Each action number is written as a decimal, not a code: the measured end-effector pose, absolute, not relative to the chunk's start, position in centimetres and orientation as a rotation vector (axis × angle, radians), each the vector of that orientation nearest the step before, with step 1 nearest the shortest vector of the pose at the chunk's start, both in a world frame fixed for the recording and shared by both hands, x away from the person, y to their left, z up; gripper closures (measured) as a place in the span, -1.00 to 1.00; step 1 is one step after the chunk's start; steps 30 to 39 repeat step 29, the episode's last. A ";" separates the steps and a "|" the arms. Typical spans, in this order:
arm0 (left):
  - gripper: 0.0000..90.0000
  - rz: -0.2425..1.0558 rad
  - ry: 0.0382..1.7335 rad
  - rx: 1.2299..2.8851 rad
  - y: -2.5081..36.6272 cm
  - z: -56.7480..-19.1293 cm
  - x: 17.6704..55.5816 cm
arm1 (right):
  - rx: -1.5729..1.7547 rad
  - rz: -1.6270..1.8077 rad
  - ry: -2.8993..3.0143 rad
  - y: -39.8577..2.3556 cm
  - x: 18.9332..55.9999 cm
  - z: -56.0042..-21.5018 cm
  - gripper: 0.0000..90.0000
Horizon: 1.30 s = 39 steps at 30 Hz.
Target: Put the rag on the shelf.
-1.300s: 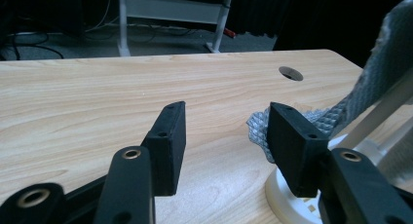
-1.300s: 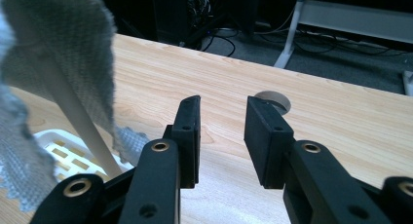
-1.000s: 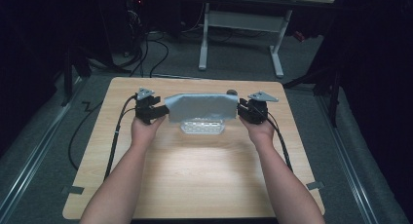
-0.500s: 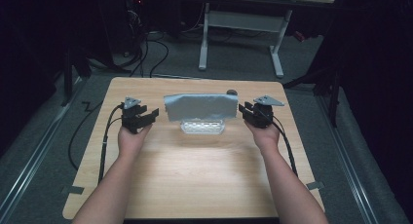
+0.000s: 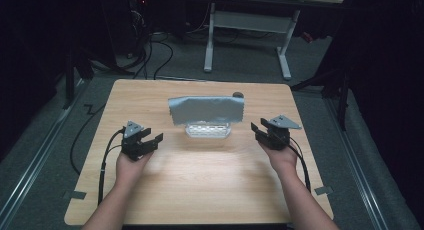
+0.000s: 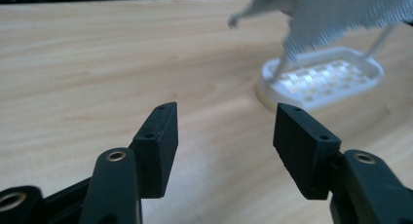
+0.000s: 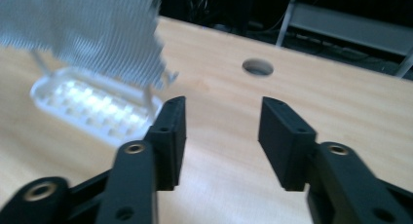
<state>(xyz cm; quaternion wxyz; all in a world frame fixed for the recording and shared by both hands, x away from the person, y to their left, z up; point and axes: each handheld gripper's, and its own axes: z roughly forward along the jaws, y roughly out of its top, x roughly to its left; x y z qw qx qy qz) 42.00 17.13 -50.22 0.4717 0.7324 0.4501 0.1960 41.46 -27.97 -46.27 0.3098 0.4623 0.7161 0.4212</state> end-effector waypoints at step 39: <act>-0.18 0.347 1.034 1.961 16.2 -52.6 33.6 | 1.302 1.052 1.965 -29.2 31.6 -51.3 -0.12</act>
